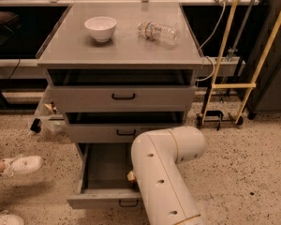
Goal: Pick orange from bottom drawer and place on counter
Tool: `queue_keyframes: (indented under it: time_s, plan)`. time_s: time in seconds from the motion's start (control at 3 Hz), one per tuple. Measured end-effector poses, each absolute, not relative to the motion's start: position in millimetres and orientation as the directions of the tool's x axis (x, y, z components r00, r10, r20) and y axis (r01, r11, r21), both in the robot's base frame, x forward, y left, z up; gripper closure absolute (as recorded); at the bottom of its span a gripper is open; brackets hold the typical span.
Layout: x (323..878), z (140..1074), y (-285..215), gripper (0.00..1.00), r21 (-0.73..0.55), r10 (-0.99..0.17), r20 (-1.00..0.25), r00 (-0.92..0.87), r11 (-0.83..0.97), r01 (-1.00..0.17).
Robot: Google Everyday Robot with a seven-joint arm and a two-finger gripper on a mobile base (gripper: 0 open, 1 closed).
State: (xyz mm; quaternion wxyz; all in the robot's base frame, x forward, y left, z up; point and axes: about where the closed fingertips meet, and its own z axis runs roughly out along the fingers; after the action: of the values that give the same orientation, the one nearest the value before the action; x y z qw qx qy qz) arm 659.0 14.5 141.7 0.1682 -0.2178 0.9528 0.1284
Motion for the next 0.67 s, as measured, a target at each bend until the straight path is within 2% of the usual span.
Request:
queue_keyframes:
  time_s: [0.33, 0.67]
  plan:
    - [662.9, 150.3, 8.6, 1.0, 0.219, -0.377, -0.392, -0.839, 0.847, -0.484]
    - [719.7, 217.5, -15.0, 1.0, 0.227, -0.395, -0.525, -0.754, 0.789, -0.571]
